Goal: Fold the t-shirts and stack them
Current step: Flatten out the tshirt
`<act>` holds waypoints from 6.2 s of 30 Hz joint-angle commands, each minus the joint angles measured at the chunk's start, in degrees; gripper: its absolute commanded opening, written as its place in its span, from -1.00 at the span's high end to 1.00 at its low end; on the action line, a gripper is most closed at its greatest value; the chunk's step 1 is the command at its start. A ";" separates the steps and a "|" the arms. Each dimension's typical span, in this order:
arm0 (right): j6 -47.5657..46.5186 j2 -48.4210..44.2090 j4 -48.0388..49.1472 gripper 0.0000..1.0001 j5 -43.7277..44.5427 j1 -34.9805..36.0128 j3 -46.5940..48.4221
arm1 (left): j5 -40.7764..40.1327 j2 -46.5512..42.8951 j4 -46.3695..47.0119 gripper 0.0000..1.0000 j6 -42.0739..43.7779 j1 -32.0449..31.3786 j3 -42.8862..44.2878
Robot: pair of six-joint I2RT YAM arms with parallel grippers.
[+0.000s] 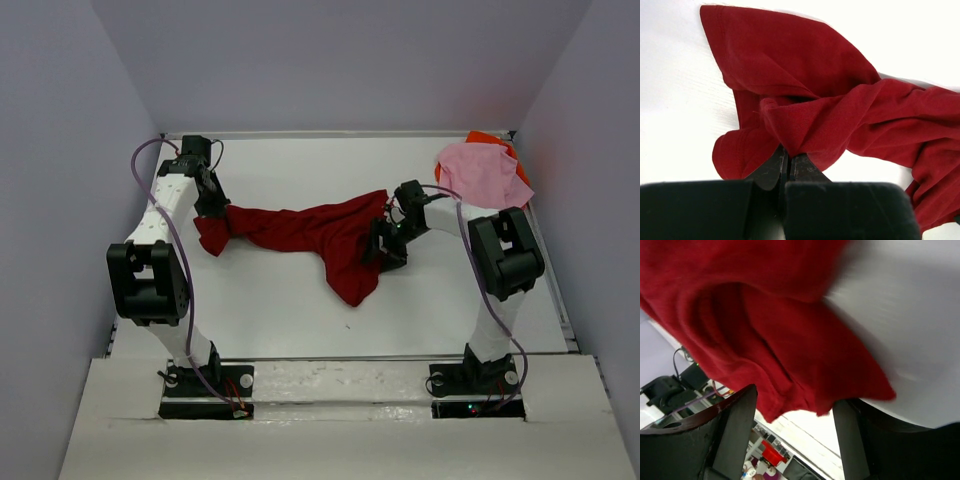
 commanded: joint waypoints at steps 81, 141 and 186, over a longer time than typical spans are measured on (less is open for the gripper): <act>122.26 -20.32 115.34 1.00 -14.11 -4.94 27.68 | 8.48 -2.54 0.03 1.00 0.33 2.60 19.22; 107.76 -10.33 106.73 1.00 -40.82 -19.73 24.04 | 21.49 -13.88 6.01 1.00 -14.53 8.14 26.35; 6.68 -8.88 -7.89 1.00 -15.60 -13.47 0.02 | 9.99 -38.05 -9.54 -0.98 -14.09 -9.18 -22.17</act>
